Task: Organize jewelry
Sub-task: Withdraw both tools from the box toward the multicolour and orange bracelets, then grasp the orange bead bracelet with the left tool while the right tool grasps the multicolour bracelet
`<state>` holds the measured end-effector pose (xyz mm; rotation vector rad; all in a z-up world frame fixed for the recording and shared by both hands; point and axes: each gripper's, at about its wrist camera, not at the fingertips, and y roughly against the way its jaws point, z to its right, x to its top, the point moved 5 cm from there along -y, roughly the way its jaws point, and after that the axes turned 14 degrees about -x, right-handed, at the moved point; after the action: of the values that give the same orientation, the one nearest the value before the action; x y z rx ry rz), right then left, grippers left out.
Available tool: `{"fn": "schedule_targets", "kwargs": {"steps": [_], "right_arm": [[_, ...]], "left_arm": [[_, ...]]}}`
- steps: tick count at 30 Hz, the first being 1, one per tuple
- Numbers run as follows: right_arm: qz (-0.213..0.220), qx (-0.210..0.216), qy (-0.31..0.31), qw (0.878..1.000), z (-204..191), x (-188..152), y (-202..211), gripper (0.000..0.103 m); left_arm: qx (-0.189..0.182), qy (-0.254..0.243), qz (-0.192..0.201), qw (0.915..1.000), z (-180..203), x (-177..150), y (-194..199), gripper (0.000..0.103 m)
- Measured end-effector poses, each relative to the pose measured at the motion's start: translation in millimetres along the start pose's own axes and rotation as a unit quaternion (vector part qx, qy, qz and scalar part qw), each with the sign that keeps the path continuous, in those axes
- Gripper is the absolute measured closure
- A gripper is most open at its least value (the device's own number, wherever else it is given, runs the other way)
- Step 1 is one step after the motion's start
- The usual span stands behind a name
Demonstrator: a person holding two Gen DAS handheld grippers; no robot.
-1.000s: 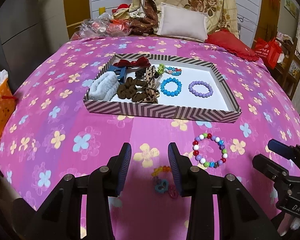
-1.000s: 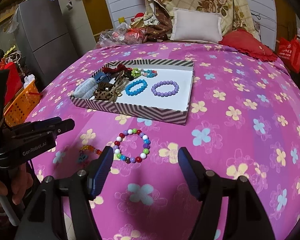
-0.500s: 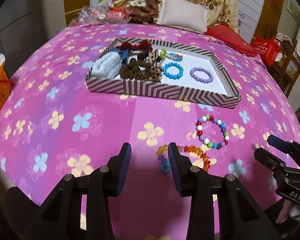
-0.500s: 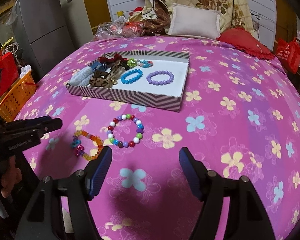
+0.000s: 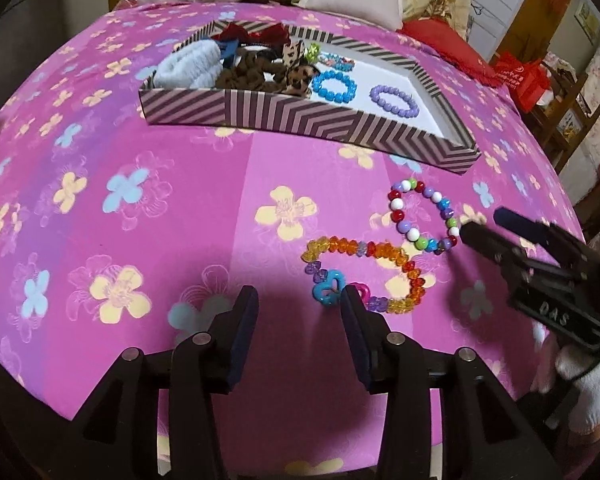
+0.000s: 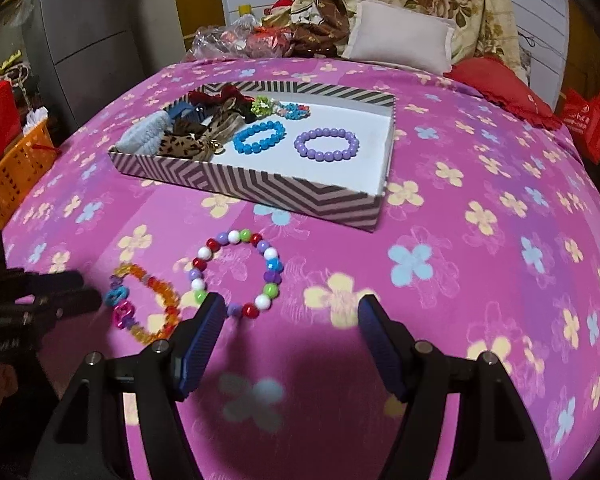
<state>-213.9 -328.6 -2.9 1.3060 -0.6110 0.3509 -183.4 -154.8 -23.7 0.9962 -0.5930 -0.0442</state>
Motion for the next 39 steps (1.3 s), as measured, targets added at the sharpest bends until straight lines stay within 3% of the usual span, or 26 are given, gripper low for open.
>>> {"fn": "schedule_targets", "kwargs": {"steps": [10, 16, 19, 21, 25, 27, 28, 29, 39], "right_arm": [[-0.002, -0.028, 0.053, 0.998, -14.9, 13.1, -28.1, 0.045], [0.003, -0.016, 0.057, 0.998, -12.8, 14.6, -30.7, 0.051], [0.003, -0.005, 0.063, 0.998, -14.4, 14.8, -30.4, 0.059], [0.006, 0.001, 0.071, 0.997, -17.3, 15.1, -29.2, 0.072], [0.007, 0.008, 0.085, 0.996, -22.1, 14.9, -27.4, 0.084], [0.007, 0.01, 0.086, 0.996, -21.5, 14.5, -26.9, 0.09], [0.006, 0.008, 0.087, 0.996, -20.6, 14.1, -26.5, 0.092], [0.006, 0.009, 0.087, 0.996, -19.7, 13.4, -26.0, 0.094], [0.039, -0.001, 0.096, 0.995, -6.2, 23.4, 7.0, 0.094]], "left_arm": [[0.026, -0.018, 0.003, 0.9995, 3.8, 9.5, -10.3, 0.054], [0.04, -0.025, 0.006, 0.9989, 5.0, 12.9, -13.7, 0.054], [0.042, -0.025, 0.01, 0.9987, 5.2, 13.2, -14.1, 0.054], [0.043, -0.025, 0.011, 0.9987, 5.7, 13.2, -14.7, 0.054], [0.043, -0.027, 0.012, 0.9986, 6.7, 13.3, -15.7, 0.054], [0.045, -0.039, 0.015, 0.9981, 9.2, 13.0, -16.8, 0.065], [0.047, -0.047, 0.016, 0.9977, 11.0, 12.7, -17.4, 0.082], [0.048, -0.054, 0.015, 0.9972, 12.6, 12.5, -18.3, 0.088], [0.016, -0.062, 0.036, 0.9973, 24.3, 29.6, 1.9, 0.089]]}}
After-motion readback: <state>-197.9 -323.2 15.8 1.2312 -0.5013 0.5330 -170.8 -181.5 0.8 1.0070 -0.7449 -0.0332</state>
